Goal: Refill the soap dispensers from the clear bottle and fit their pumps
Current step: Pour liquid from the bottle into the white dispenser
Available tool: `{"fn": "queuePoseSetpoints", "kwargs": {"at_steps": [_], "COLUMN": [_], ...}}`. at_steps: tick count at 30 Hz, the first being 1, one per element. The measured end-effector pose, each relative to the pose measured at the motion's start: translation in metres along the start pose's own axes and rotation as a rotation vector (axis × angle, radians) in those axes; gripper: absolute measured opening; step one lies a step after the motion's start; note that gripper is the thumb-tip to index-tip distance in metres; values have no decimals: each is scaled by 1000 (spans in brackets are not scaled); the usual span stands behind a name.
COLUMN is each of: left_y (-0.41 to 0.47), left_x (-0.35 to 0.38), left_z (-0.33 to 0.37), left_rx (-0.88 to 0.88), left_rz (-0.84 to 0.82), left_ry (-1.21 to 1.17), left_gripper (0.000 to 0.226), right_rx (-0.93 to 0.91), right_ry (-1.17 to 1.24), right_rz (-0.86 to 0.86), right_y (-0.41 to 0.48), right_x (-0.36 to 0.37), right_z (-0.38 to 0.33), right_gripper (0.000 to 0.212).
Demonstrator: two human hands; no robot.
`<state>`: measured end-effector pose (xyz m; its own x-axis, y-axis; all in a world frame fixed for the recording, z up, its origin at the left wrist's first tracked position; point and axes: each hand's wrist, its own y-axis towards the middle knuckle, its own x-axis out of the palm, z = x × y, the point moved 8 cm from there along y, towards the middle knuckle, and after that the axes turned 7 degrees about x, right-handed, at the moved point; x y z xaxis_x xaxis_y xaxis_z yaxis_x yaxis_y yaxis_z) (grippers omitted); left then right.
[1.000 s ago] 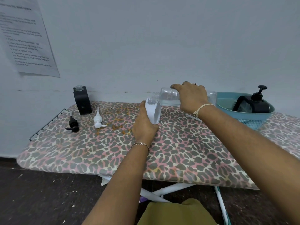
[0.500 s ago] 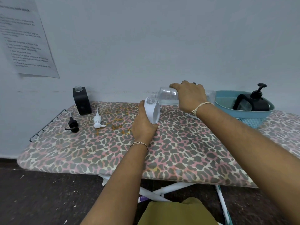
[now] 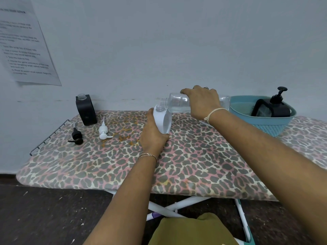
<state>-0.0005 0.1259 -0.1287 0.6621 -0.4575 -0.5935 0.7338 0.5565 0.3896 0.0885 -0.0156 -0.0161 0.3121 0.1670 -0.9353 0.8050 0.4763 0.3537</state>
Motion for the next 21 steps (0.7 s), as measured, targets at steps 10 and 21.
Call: {"fn": "queuePoseSetpoints", "kwargs": {"at_steps": [10,21], "left_y": [0,-1], "left_x": [0,-1], "left_z": [0,3], "left_rx": [-2,7], "left_rz": [-11,-9], "left_ry": [6,12], "left_gripper": [100,97], "right_rx": [-7,-8], "right_ry": [4,4], "right_rz": [-14,-21], "right_y": [0,1], "right_x": [0,0], "right_z": [0,0], "right_gripper": [65,66]}}
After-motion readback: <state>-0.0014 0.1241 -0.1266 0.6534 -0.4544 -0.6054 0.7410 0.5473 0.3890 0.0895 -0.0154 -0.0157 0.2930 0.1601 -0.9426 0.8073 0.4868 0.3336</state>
